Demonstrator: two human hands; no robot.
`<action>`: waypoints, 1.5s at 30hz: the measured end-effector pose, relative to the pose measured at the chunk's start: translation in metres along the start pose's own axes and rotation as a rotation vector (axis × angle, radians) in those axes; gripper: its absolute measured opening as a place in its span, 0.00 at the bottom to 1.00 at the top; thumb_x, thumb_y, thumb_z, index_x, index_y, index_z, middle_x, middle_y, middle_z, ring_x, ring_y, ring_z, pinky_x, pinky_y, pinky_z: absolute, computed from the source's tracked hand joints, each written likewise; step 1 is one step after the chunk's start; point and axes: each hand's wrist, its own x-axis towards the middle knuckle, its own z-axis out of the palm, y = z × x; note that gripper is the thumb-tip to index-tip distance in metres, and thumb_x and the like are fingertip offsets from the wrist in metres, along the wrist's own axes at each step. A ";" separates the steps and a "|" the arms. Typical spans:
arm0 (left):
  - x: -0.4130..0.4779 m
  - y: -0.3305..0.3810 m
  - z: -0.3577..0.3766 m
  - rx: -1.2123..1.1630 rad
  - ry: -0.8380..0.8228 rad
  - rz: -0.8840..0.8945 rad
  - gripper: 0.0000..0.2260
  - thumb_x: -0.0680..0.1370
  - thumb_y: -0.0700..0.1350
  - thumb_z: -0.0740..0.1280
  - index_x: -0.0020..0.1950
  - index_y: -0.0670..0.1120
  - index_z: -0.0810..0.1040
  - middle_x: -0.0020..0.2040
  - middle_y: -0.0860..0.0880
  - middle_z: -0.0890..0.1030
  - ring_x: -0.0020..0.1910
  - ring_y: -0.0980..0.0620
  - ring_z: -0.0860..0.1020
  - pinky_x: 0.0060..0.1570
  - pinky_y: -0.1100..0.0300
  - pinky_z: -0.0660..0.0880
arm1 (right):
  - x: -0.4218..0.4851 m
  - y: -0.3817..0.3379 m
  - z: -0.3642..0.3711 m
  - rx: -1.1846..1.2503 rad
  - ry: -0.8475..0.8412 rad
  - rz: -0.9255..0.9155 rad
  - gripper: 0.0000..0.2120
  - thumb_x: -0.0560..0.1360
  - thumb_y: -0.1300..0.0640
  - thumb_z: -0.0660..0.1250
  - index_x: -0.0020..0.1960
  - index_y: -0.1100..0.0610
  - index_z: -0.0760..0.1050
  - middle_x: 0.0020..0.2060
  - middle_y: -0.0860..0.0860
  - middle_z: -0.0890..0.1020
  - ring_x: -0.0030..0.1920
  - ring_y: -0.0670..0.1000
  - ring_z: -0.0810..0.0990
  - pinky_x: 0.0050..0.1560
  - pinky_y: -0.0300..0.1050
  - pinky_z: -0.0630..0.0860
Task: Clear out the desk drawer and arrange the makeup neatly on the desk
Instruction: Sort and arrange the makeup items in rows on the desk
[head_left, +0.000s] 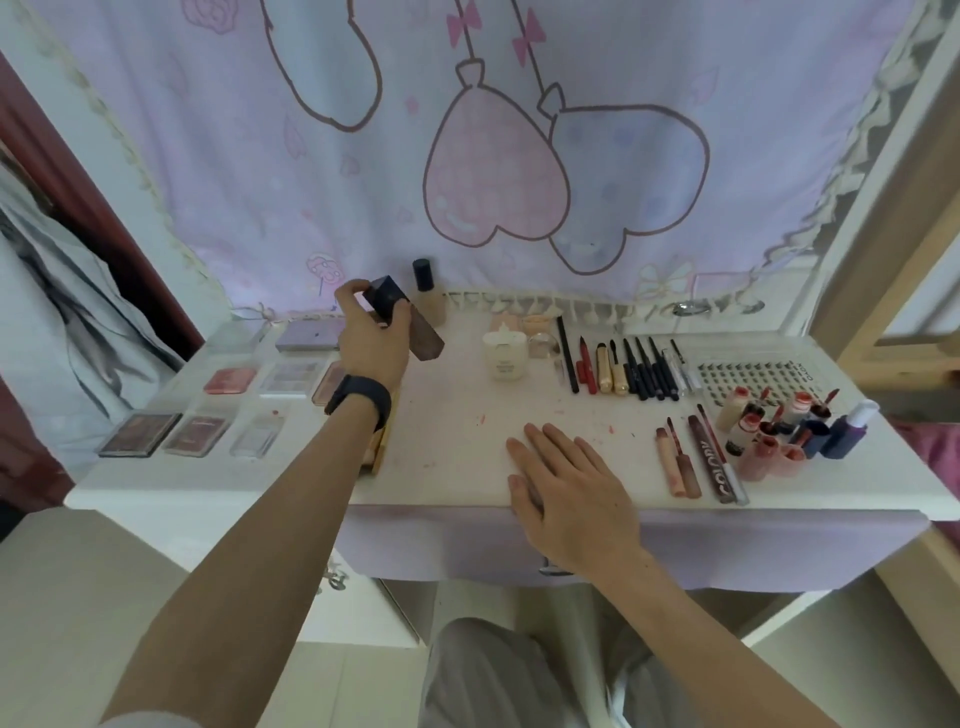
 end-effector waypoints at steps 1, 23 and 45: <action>-0.010 0.005 -0.008 -0.077 0.014 -0.025 0.18 0.79 0.50 0.67 0.66 0.54 0.63 0.42 0.55 0.79 0.38 0.57 0.80 0.28 0.72 0.69 | 0.000 0.000 0.000 0.007 -0.005 -0.002 0.29 0.83 0.41 0.43 0.79 0.49 0.64 0.78 0.49 0.65 0.79 0.51 0.60 0.79 0.52 0.55; -0.204 0.070 -0.011 -0.276 -0.777 -0.144 0.15 0.78 0.54 0.68 0.61 0.48 0.81 0.53 0.50 0.86 0.55 0.49 0.83 0.61 0.46 0.78 | -0.075 0.011 -0.057 0.936 0.114 0.215 0.08 0.80 0.44 0.62 0.52 0.43 0.80 0.44 0.40 0.86 0.46 0.44 0.83 0.47 0.38 0.79; -0.231 0.054 -0.005 0.353 -0.733 0.443 0.20 0.76 0.66 0.64 0.58 0.52 0.75 0.38 0.61 0.74 0.35 0.62 0.74 0.34 0.70 0.70 | -0.070 0.041 -0.104 0.955 -0.033 0.479 0.36 0.68 0.25 0.55 0.39 0.59 0.77 0.22 0.43 0.70 0.24 0.43 0.66 0.33 0.46 0.64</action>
